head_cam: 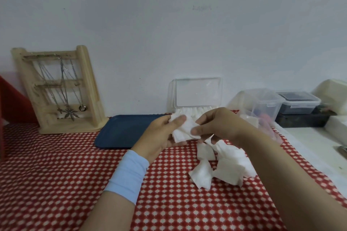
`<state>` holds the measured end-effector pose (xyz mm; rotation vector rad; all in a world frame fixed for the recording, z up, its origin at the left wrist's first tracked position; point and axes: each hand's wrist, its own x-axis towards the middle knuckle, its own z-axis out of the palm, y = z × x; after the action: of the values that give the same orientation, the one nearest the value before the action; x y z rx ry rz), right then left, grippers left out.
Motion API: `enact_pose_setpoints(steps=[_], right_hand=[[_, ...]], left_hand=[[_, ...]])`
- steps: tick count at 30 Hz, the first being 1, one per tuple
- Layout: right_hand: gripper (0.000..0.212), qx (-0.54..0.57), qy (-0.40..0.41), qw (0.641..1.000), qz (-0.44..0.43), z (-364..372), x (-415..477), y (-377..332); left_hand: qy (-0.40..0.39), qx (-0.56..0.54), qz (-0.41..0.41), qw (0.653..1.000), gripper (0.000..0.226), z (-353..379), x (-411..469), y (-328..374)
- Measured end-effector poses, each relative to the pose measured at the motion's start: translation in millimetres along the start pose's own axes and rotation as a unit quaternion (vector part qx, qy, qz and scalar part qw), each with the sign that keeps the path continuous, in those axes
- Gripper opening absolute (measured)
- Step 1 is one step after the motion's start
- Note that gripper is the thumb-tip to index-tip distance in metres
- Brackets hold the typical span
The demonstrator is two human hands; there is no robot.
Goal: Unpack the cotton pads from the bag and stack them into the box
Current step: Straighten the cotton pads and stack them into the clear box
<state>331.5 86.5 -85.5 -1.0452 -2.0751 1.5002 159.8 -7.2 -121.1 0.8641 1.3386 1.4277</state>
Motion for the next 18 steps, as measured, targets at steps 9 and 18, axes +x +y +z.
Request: enact_pose_setpoints(steps=[9, 18], right_hand=[[0.017, 0.082, 0.011, 0.995, 0.052, 0.1, 4.1, 3.2], [0.007, 0.119, 0.107, 0.985, -0.061, 16.0, 1.0, -7.1]], left_hand=[[0.002, -0.039, 0.019, 0.999, 0.034, -9.8, 3.7, -4.6], [0.056, -0.016, 0.019, 0.998, 0.028, -10.3, 6.0, -7.8]])
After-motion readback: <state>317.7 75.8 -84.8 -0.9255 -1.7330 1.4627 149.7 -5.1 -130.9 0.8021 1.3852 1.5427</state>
